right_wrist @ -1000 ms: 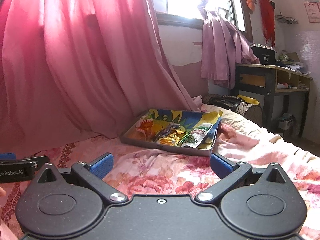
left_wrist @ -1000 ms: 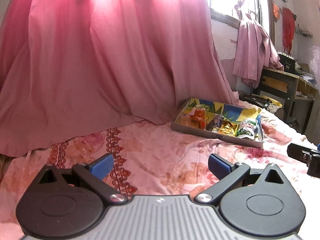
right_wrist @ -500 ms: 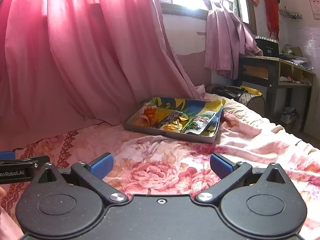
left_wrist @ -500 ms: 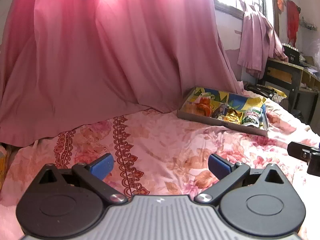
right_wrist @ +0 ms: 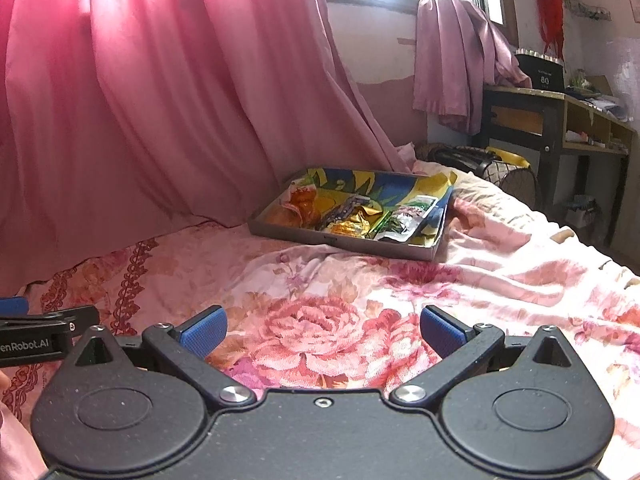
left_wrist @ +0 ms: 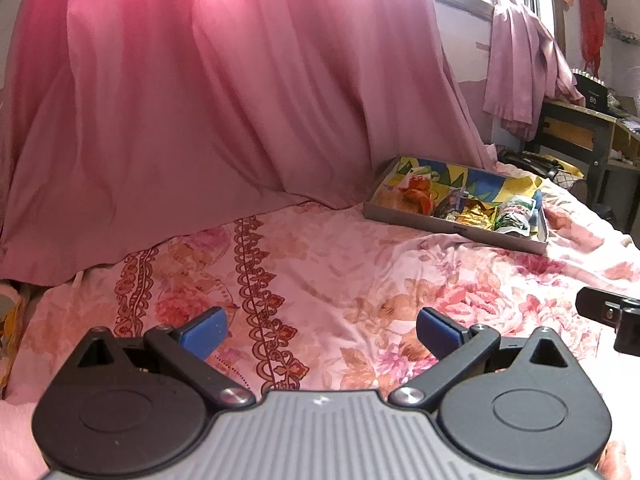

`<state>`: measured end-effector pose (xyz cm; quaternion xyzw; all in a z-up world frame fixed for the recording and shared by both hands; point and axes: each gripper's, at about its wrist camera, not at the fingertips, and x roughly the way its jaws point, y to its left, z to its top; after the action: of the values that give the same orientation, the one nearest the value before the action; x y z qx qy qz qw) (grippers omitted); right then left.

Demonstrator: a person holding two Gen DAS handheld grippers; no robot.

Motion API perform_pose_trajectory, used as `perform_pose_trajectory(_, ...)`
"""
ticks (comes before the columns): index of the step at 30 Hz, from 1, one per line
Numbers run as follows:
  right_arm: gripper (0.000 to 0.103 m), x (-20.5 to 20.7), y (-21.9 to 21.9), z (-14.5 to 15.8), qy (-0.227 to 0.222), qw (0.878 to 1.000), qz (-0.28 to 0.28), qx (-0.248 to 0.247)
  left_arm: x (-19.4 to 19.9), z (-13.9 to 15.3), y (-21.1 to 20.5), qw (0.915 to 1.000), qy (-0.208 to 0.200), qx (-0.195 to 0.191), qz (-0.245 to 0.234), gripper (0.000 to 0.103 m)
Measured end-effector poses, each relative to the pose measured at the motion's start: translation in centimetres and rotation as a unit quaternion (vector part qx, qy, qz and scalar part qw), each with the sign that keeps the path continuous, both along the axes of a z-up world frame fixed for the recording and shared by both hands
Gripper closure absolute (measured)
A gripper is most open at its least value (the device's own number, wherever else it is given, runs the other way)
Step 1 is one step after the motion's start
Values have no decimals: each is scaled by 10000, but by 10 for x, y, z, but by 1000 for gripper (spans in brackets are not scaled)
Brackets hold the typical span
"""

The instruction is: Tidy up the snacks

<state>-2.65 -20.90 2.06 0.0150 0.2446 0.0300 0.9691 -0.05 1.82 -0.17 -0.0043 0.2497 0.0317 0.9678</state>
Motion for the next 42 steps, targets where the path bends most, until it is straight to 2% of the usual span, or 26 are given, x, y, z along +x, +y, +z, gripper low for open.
perform_pose_trajectory(42, 1, 5, 4, -6, 163, 9998, 47, -107, 1, -1, -1, 10000, 60, 31, -8, 0)
